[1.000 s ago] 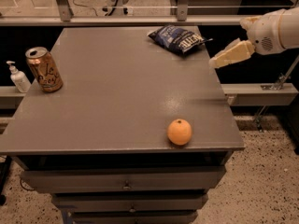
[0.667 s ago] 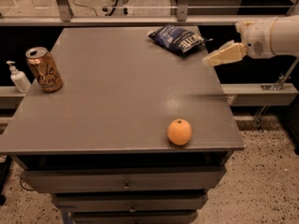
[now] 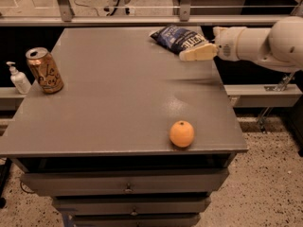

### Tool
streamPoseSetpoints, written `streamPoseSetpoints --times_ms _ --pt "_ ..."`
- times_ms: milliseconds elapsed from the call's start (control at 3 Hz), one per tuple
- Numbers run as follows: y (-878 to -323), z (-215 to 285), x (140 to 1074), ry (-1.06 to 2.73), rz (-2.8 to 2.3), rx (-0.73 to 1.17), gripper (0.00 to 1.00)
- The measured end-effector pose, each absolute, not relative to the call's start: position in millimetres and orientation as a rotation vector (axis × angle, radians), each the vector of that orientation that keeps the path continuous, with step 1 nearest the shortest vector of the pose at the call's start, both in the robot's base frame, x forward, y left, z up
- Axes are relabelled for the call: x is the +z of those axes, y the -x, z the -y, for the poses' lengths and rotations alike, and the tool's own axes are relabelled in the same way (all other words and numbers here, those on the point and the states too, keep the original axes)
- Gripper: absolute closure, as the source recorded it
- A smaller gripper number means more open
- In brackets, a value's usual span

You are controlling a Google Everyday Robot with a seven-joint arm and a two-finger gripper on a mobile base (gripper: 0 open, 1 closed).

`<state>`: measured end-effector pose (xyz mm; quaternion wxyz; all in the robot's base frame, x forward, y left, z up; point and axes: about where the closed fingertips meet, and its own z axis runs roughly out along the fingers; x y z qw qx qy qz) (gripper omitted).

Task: Move blue chip bag near orange

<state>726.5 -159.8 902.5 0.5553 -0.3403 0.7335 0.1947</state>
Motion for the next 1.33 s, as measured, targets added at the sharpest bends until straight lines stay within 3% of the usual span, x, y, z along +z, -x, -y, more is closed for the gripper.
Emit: streamPoseSetpoints --times_ms 333,1000,1333 --pt "-751.8 139.9 888.9 0.837 -1.712 0.475 0.00" --pt "-799.9 146.5 867.9 0.845 -1.697 0.404 0.00" --pt "-809.7 153.9 865.6 0.851 -1.686 0.373 0.15"
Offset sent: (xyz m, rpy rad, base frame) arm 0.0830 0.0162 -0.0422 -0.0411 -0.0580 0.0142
